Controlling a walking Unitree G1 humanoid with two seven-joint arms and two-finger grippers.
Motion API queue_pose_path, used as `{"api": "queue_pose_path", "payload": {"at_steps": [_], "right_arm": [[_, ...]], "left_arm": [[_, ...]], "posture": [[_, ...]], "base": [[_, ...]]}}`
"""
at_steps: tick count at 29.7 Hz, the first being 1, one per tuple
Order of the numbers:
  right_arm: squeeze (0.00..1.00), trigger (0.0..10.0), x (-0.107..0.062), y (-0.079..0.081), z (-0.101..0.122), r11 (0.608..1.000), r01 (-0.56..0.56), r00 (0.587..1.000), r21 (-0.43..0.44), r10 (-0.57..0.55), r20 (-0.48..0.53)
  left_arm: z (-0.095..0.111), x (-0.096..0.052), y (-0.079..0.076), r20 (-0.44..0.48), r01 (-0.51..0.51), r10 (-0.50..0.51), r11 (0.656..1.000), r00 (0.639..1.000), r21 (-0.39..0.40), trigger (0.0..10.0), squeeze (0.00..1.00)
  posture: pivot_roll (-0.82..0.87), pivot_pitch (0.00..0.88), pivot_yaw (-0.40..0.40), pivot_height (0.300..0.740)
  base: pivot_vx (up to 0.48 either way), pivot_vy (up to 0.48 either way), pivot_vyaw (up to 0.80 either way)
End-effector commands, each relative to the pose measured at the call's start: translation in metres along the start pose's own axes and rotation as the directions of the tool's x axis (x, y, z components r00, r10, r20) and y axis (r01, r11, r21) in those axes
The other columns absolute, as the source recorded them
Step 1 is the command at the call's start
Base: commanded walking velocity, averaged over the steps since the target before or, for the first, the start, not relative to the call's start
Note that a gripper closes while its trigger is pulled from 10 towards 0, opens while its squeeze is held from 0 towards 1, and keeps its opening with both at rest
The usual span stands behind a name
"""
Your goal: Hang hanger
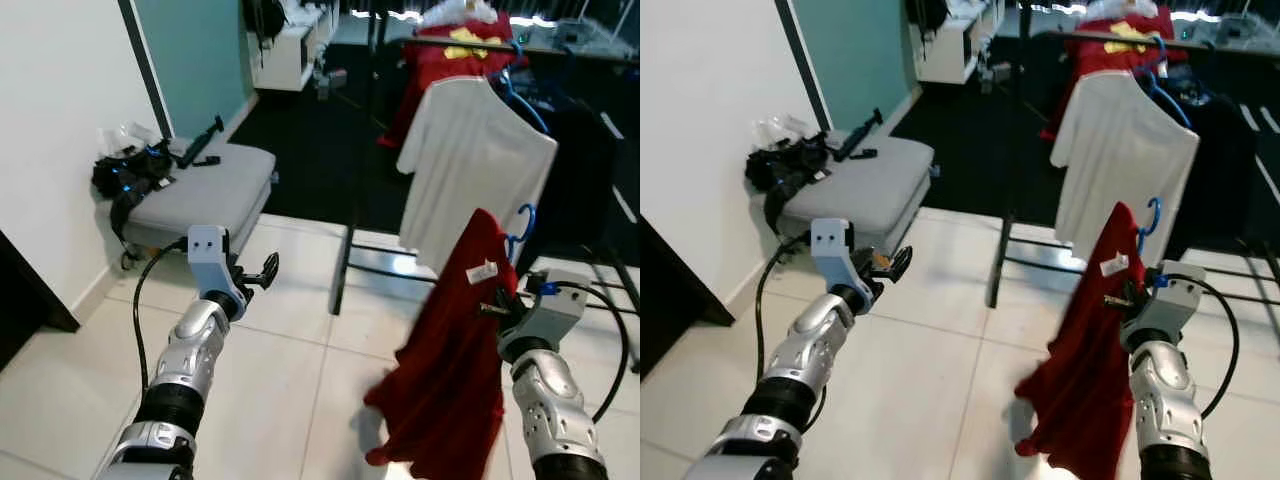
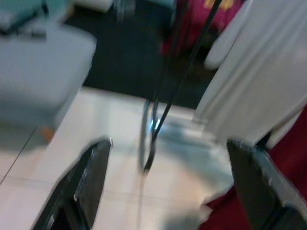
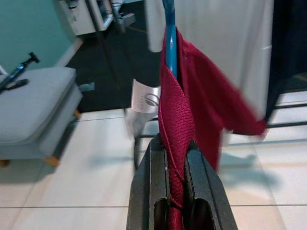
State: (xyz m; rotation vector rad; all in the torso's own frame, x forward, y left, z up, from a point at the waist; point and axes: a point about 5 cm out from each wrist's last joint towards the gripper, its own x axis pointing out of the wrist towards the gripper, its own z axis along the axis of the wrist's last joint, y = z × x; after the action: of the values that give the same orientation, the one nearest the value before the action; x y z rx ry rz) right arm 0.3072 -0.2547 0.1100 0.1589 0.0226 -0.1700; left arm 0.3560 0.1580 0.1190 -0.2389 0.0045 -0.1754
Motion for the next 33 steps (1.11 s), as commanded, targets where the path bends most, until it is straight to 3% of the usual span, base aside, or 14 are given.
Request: {"api": "queue_pose_path", "payload": {"at_steps": [1,22,33], "right_arm": [[0.00,0.0,-0.0021,-0.0079,0.0015,1.000,0.022,1.000,-0.014,-0.022,0.014],[0.00,0.0,0.0000,-0.0074,0.0035,1.000,-0.025,1.000,-0.015,0.025,0.017],[0.00,0.0,0.0005,-0.0060,0.0029,1.000,-0.025,1.000,0.002,0.025,0.015]], "left_arm": [[-0.0044,-0.0002,-0.0039,-0.012,0.009,-0.009,1.000,1.000,-0.001,10.0,0.00],[-0.0069,0.0008,-0.0034,-0.030,0.022,-0.021,0.999,0.999,0.026,10.0,0.00],[-0.0053,0.0017,-0.0028,-0.029,0.023,-0.022,0.999,0.999,0.034,10.0,0.00]], "posture": [[-0.10,0.112,0.017,0.740],[-0.08,0.108,0.033,0.740],[-0.08,0.119,0.033,0.740]], "base": [[0.480,0.000,-0.80],[0.480,0.000,0.00],[0.480,0.000,-0.62]]}}
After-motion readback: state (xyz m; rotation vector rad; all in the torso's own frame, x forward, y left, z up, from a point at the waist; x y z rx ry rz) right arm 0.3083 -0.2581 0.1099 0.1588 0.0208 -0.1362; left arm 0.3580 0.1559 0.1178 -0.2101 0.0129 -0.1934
